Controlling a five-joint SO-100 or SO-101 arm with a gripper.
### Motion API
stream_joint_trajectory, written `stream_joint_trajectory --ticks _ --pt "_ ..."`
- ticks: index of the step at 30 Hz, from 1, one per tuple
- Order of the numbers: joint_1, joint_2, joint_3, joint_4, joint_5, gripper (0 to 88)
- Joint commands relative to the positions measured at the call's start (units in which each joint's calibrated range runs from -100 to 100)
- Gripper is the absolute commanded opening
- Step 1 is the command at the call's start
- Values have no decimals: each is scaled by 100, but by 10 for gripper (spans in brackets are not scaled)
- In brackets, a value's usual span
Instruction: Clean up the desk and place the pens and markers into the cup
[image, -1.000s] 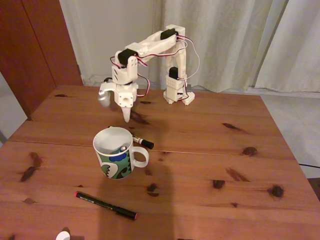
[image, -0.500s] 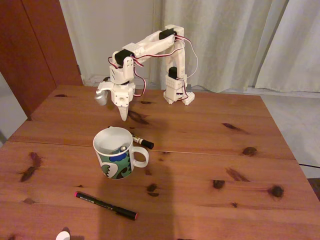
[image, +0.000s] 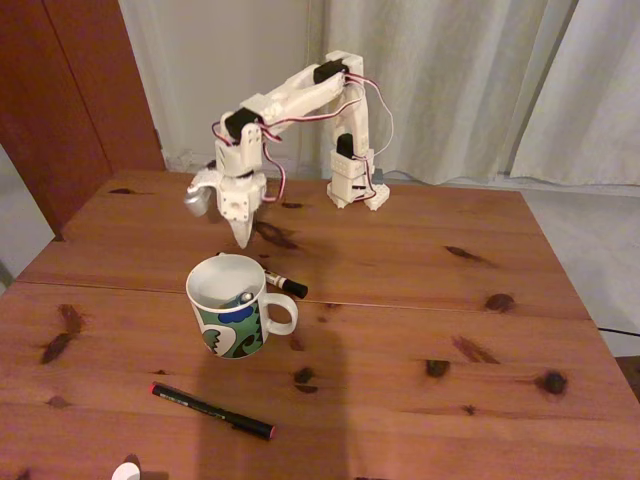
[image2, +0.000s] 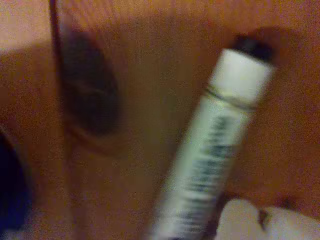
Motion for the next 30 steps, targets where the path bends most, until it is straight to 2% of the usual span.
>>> stream_joint_trajectory --ticks 1,14,21,30 --pt "-300 69 -162 -406 -402 16" --pt "-621 135 -162 -431 -632 18" --pt "-597 152 -99 -397 -575 146" --pt "-581 325 -63 -406 -575 157"
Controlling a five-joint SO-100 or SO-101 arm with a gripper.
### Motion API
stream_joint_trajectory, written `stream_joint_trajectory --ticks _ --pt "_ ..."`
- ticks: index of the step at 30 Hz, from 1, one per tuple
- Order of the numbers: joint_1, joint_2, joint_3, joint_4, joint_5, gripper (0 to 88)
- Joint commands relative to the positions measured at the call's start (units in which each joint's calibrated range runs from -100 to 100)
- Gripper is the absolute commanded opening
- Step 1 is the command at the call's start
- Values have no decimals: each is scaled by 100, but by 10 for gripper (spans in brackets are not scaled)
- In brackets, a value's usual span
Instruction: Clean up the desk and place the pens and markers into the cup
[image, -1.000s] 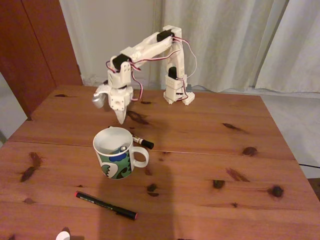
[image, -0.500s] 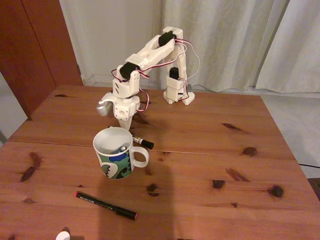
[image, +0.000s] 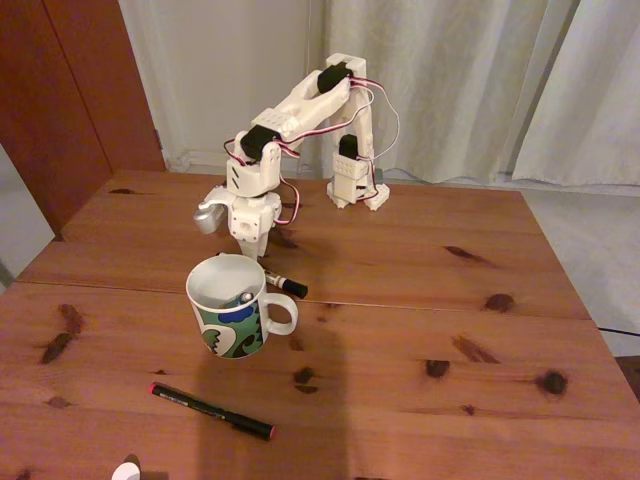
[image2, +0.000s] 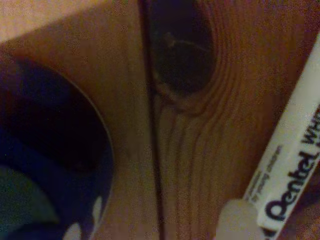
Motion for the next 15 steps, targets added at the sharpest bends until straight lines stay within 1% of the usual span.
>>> stream_joint_trajectory --ticks 1,6,13,15 --pt "-9 154 -72 -59 16 157" --pt "0 551 -153 -84 16 158" --pt "8 625 -162 -84 16 155" --pt "8 625 -162 -84 16 139"
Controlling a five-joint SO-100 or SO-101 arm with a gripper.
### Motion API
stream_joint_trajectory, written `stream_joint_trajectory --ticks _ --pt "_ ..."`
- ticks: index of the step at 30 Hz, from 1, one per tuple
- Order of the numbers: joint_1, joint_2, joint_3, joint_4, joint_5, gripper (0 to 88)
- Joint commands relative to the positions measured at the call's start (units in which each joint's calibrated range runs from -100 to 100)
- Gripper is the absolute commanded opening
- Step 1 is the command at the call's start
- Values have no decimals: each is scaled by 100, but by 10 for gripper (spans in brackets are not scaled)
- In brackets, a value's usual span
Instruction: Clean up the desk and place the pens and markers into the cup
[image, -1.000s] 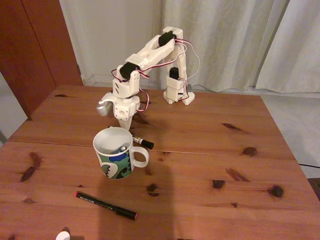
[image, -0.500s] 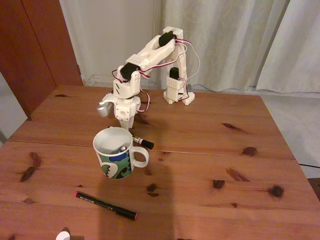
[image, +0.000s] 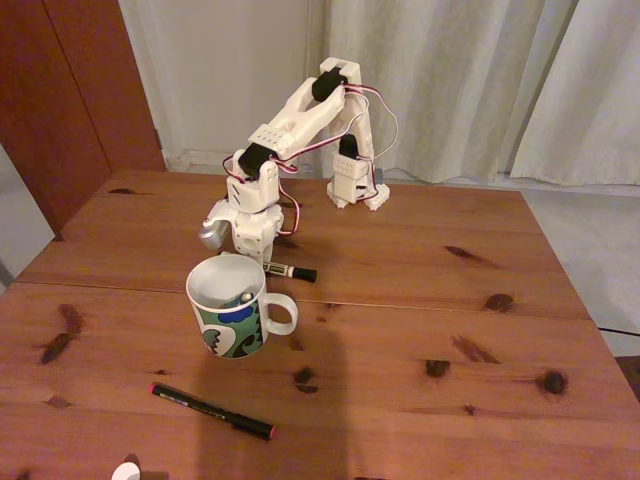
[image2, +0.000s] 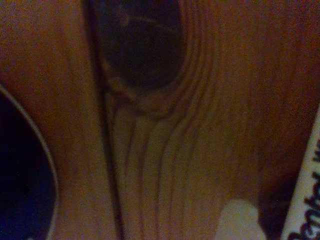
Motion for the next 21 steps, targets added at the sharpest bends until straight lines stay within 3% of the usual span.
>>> stream_joint_trajectory --ticks 1,4,21 --pt "0 15 -145 -76 21 111" --pt "0 24 -145 -76 21 0" --pt "-88 -398 -542 302 -31 8"
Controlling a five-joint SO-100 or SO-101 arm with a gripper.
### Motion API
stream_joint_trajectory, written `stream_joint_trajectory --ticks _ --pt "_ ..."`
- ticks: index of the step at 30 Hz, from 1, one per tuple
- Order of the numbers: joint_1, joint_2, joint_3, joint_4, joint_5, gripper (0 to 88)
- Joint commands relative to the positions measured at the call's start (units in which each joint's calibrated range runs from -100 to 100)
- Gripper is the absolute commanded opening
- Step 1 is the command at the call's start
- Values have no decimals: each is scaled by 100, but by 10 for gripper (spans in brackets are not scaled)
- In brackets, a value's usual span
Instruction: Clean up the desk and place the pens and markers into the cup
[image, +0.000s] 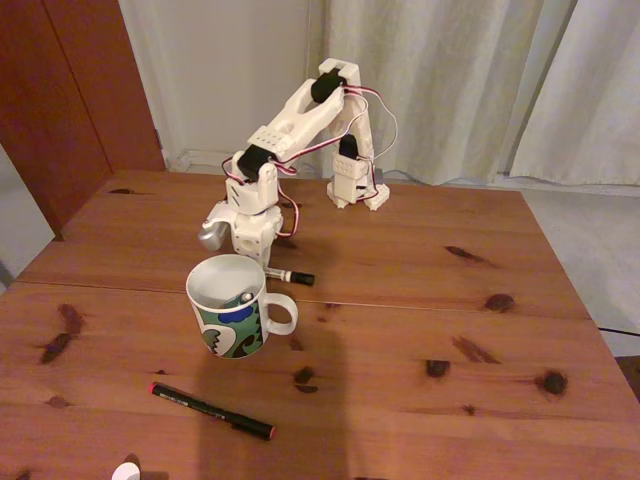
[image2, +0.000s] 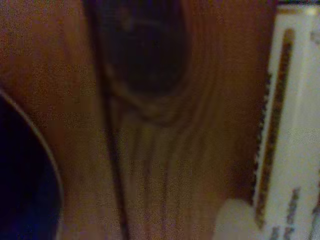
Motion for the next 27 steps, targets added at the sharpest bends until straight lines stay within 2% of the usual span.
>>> stream_joint_trajectory --ticks 1,5,8,27 --pt "-104 -523 -453 399 -16 8" --pt "-289 -912 -859 1027 -32 8" --pt "-442 -1194 -1166 1328 -226 8" --pt "-603 -1607 -2536 1302 -1101 8"
